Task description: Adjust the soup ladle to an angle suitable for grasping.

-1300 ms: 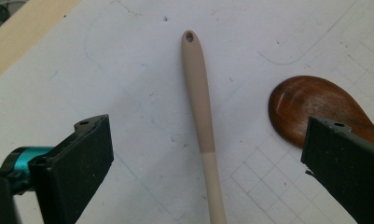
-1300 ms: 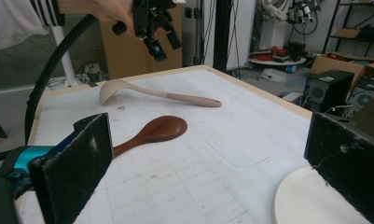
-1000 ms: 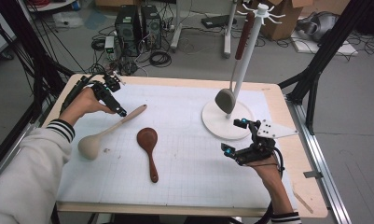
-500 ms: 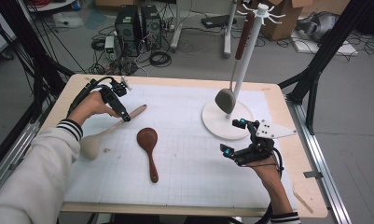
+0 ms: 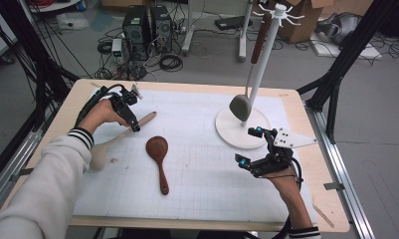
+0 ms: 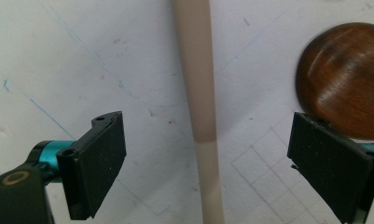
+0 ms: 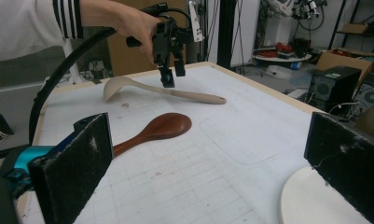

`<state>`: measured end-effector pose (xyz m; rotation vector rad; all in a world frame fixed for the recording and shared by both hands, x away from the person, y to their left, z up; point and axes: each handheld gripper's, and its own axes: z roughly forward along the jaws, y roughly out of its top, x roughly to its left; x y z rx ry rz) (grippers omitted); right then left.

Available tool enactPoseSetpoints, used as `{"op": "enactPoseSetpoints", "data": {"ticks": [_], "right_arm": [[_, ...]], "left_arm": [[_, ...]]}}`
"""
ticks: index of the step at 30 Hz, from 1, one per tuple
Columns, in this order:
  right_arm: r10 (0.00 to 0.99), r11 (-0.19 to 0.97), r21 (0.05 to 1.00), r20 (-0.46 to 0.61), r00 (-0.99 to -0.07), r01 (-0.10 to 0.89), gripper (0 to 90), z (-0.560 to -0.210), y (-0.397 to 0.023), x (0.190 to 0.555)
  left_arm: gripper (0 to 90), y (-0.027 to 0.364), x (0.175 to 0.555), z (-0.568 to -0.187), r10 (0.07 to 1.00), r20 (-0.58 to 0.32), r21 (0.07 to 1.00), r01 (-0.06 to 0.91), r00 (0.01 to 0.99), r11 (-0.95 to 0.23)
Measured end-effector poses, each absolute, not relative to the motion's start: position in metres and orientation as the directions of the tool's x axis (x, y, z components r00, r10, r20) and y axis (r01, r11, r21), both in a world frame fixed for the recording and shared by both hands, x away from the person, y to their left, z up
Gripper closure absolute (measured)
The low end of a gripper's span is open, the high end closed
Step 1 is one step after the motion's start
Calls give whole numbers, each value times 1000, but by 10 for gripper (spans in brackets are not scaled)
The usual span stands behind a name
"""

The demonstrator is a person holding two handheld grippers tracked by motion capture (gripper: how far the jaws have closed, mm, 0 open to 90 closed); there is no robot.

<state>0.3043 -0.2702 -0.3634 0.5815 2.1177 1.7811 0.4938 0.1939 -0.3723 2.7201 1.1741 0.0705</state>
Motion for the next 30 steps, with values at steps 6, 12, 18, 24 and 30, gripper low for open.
{"op": "enactPoseSetpoints", "data": {"ticks": [6,12,18,24,30], "right_arm": [[491,149,982,25,-871,113,3,-363,-268,303],[492,146,983,28,-870,114,3,-363,-269,303],[492,144,984,24,-870,109,3,-363,-270,303],[493,143,984,24,-870,108,3,-362,-271,302],[496,142,984,22,-868,107,3,-362,-271,303]], "left_arm": [[161,192,496,-376,735,-34,164,729,677,-664],[209,191,498,-381,744,-27,147,738,668,-658],[263,190,501,-386,755,-44,120,754,654,-646],[303,189,502,-389,757,-41,108,756,652,-646],[351,188,502,-391,758,-50,93,759,650,-645]]}}
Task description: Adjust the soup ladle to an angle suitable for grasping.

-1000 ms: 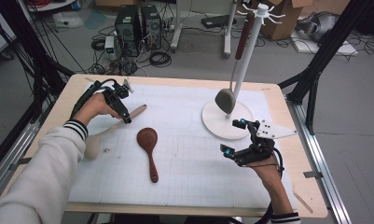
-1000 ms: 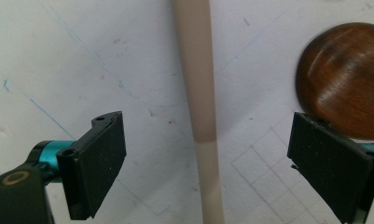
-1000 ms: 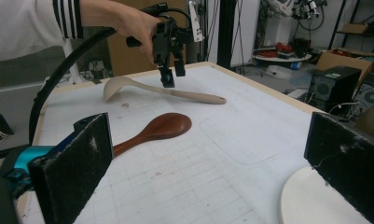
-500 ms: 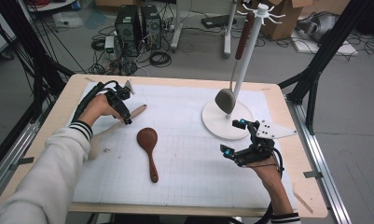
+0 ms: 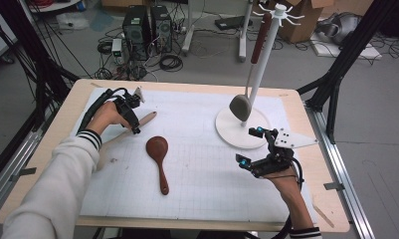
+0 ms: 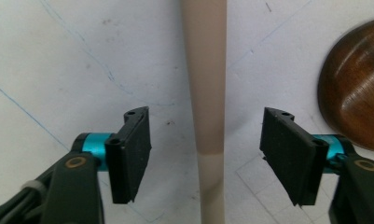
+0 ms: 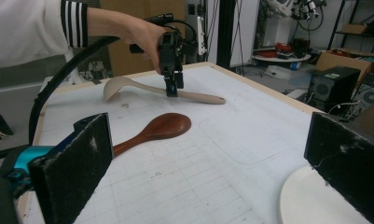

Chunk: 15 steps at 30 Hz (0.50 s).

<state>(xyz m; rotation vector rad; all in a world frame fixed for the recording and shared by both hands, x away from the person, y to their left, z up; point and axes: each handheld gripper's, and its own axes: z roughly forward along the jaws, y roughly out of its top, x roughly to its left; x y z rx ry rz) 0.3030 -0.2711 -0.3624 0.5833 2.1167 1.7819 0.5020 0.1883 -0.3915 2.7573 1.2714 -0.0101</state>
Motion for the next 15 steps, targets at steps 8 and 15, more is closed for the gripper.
{"op": "enactPoseSetpoints", "data": {"ticks": [8,15], "right_arm": [[493,144,983,28,-869,113,3,-362,-271,303],[493,146,983,22,-870,108,3,-360,-271,304]], "left_arm": [[401,186,504,-397,758,-52,69,759,651,-647],[445,186,504,-397,754,-51,52,756,655,-653]]}}
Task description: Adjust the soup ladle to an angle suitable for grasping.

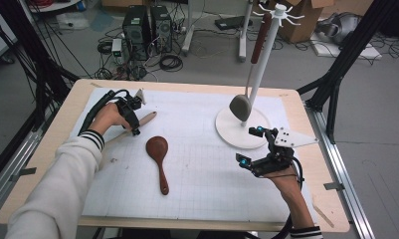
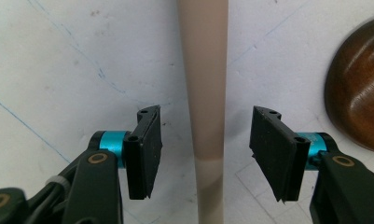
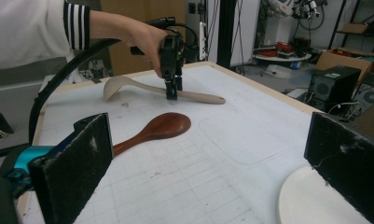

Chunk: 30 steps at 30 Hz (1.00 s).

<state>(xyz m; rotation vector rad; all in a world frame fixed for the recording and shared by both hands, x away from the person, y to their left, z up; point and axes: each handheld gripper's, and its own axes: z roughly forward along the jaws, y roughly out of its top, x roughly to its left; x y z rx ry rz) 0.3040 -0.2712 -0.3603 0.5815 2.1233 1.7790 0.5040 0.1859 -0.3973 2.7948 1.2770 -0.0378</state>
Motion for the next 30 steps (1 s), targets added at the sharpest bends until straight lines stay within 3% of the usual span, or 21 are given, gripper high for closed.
{"op": "enactPoseSetpoints", "data": {"ticks": [17,30], "right_arm": [[491,156,981,25,-871,116,3,-361,-270,305],[487,160,981,21,-873,113,3,-361,-268,306]], "left_arm": [[574,186,505,-401,756,-63,25,758,652,-652],[605,188,504,-401,767,-57,7,769,639,-639]]}}
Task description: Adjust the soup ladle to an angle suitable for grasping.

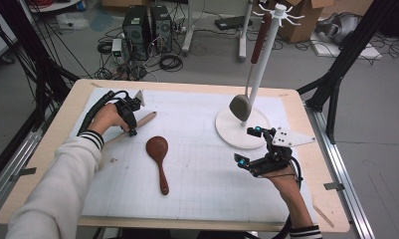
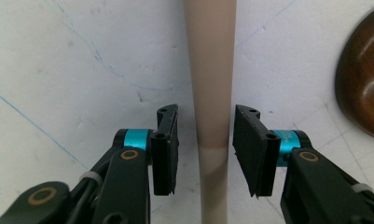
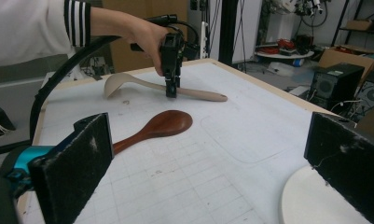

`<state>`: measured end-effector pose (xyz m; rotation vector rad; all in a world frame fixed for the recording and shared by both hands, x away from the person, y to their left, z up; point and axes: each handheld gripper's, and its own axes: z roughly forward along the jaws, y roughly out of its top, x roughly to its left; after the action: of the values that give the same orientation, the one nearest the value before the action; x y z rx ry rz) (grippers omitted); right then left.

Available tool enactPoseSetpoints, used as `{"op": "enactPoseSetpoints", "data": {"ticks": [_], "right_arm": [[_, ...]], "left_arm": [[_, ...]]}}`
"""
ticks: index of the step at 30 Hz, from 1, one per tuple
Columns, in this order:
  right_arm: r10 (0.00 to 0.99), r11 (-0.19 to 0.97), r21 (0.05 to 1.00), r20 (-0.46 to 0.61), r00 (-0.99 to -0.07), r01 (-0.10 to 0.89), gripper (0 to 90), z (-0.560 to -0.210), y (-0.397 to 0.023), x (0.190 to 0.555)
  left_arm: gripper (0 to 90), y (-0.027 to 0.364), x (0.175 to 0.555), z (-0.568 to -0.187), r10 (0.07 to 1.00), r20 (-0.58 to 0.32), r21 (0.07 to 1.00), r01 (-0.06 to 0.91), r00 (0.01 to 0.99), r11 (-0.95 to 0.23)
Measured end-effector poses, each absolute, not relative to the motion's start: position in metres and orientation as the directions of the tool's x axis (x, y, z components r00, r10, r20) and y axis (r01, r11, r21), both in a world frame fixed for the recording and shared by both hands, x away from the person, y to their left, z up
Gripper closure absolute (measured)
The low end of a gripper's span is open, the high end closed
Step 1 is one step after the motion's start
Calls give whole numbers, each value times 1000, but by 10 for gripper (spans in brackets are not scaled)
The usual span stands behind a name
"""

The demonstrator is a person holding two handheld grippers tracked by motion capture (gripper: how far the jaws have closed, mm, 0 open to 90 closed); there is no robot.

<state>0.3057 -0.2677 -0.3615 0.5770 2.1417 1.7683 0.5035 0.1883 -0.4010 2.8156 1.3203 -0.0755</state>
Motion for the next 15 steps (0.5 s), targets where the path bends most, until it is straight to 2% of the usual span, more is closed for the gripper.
{"op": "enactPoseSetpoints", "data": {"ticks": [15], "right_arm": [[487,160,980,25,-873,118,3,-362,-265,306]], "left_arm": [[701,189,503,-399,764,-52,-4,765,644,-645]]}}
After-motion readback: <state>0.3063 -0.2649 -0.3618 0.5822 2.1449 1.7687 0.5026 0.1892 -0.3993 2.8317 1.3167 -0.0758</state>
